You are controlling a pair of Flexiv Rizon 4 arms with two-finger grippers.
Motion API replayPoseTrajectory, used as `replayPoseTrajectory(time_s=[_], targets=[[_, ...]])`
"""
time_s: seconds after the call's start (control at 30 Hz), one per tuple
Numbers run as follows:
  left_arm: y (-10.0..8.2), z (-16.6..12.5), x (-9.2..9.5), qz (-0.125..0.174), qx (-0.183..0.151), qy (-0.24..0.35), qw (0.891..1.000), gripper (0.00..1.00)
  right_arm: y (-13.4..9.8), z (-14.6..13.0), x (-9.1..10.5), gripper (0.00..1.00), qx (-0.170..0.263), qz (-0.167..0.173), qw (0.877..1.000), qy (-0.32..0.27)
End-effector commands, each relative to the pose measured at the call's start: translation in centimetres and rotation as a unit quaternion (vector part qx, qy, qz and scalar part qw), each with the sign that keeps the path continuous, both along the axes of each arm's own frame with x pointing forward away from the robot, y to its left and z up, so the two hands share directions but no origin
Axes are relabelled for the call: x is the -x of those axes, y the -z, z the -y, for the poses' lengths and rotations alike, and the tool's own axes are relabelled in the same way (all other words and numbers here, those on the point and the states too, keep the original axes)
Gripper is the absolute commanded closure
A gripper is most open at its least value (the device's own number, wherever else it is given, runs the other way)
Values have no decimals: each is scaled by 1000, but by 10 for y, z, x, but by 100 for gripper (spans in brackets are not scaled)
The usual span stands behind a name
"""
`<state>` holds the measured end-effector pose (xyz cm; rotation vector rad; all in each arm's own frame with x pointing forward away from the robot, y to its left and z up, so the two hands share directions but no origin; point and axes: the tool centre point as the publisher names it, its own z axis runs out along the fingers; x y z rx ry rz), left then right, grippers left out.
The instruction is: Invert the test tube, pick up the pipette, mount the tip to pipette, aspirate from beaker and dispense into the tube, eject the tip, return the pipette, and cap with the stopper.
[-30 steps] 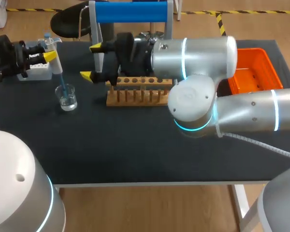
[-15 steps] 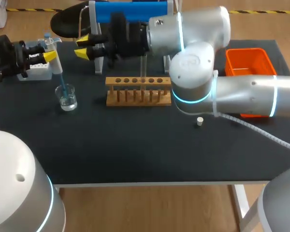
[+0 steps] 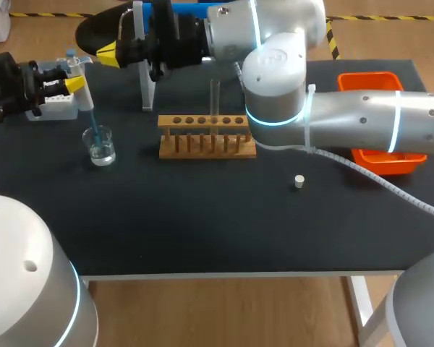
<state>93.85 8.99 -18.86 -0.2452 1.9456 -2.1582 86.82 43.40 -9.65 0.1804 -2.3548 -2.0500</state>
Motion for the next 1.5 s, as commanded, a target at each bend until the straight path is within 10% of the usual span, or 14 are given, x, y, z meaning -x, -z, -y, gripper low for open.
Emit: replayPoseTrajectory(time_s=[0.03,1.5], targets=[[0,0,0,1,0,1,1000,100,2,-13,-7,100,-19,-5,1000,-4],[0,0,0,1,0,1,1000,100,7,-79,-52,100,-67,-41,997,2]])
